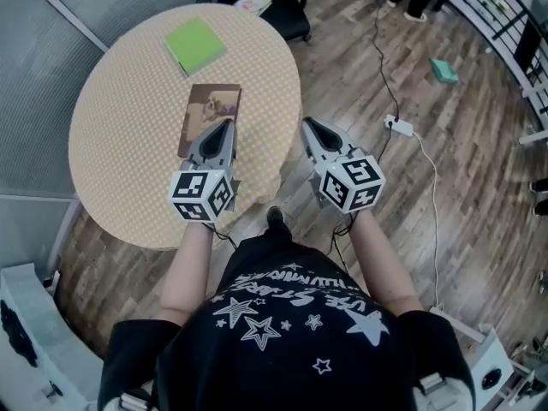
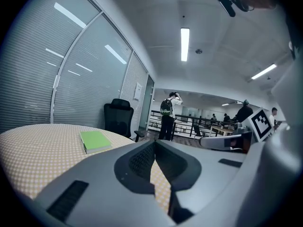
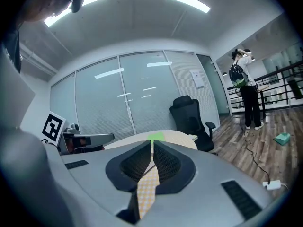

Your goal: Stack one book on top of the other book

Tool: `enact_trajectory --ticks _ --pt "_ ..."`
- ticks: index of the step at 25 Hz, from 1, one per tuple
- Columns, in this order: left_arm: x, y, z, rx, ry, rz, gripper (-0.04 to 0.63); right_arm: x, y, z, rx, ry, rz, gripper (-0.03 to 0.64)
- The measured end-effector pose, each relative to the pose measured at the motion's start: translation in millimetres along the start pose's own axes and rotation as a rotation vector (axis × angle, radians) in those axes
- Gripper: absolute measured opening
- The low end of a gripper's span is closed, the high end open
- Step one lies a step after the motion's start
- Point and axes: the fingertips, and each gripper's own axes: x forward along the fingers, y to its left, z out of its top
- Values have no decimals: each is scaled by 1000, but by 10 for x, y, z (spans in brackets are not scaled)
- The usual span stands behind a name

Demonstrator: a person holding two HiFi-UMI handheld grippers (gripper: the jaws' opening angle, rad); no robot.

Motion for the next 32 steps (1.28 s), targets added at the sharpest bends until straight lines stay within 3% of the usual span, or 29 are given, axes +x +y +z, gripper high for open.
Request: enact_trajectory --ticks 10,19,23,32 --pt "430 494 93 -16 -6 18 9 680 -235 183 -16 27 7 32" --pt "600 593 98 0 8 87 9 944 -494 298 -12 33 61 32" --pt "680 623 115 10 8 176 9 1197 -630 271 -5 60 148 32" --pt "1115 689 259 -45 -6 371 9 1737 -980 457 -15 121 355 32"
